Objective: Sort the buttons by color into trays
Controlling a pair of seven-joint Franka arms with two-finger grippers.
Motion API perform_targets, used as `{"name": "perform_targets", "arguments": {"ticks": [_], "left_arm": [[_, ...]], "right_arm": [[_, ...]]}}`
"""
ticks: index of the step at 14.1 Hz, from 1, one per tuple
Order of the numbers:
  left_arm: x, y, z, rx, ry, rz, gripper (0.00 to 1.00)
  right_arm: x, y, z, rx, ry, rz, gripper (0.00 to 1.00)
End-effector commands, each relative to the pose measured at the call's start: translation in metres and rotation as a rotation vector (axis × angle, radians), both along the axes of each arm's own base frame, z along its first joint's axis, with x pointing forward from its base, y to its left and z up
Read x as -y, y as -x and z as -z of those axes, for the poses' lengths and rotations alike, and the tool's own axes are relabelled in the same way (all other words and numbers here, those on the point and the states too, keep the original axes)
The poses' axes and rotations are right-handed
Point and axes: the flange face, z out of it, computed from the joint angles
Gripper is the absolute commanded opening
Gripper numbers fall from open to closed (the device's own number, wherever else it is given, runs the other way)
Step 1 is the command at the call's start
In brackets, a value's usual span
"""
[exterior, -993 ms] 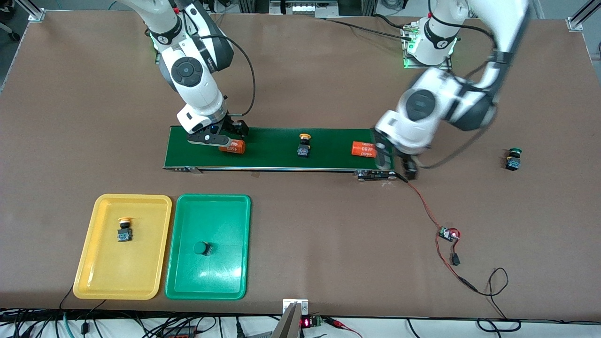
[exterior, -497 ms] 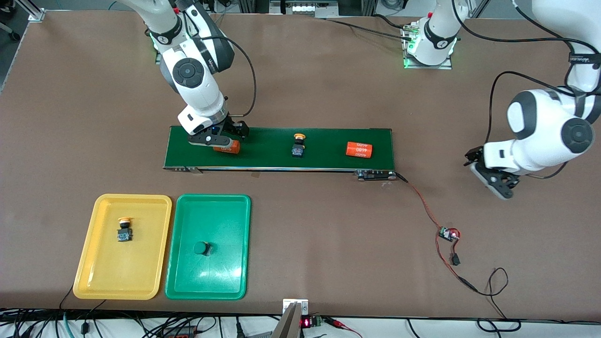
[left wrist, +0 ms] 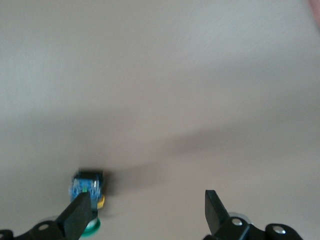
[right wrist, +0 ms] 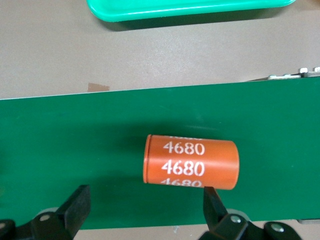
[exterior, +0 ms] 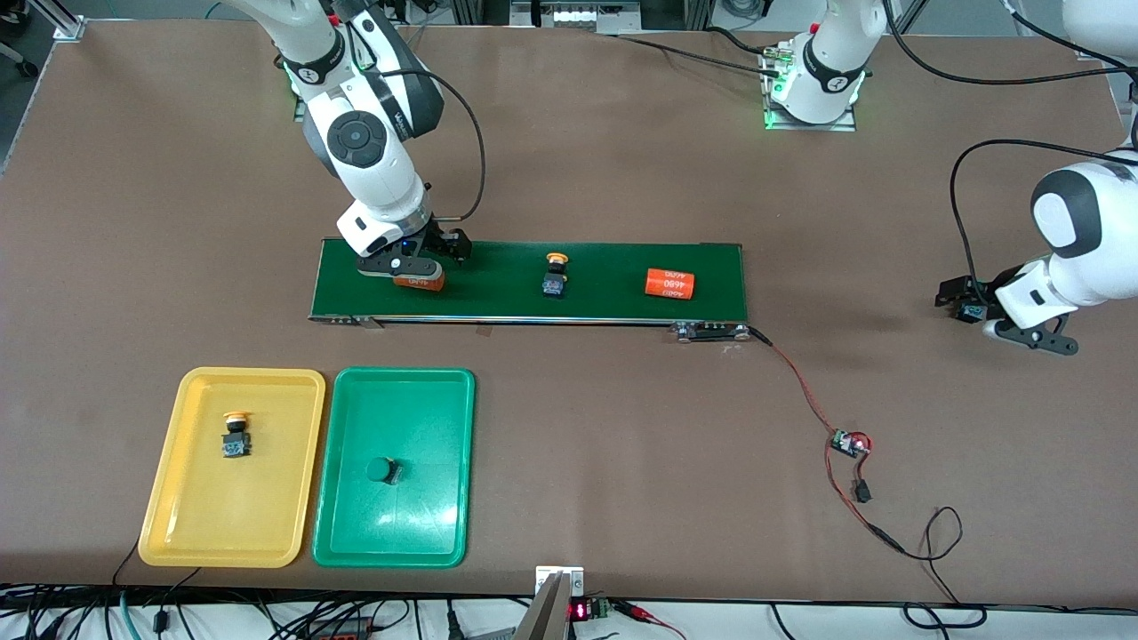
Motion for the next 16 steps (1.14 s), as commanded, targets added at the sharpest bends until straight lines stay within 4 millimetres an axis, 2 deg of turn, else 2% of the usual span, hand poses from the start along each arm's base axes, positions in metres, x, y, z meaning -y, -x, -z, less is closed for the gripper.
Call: {"name": "perform_targets", "arguments": {"ticks": [1, 3, 8, 11, 16], "left_arm": [[-0.014, 0.021, 0.028, 0.005, -0.02, -0.052, 1.0], [-0.018, 0.029, 0.035, 0.012, -0.045, -0.032, 1.0], [-0.031, 0.031, 0.035, 0.017, -0.14, 0.077, 1.0], [-0.038, 0.037, 0.061, 0.045, -0.161, 0.09, 1.0], [-0.04, 0.036, 0.077, 0.056, -0.161, 0.134, 1.0]], "right_arm": [[-0.004, -0.003, -0.001, 0.01, 0.002, -0.019, 1.0], [-0.007, -0.006, 0.001, 0.008, 0.001, -0.02, 1.0], [-0.013, -0.009, 0.0, 0.014, -0.004, -0.018, 1.0], [-0.013, -0.01, 0.001, 0.014, -0.005, -0.014, 1.0], [-0.022, -0.015, 0.001, 0.018, -0.013, -0.016, 1.0]]}}
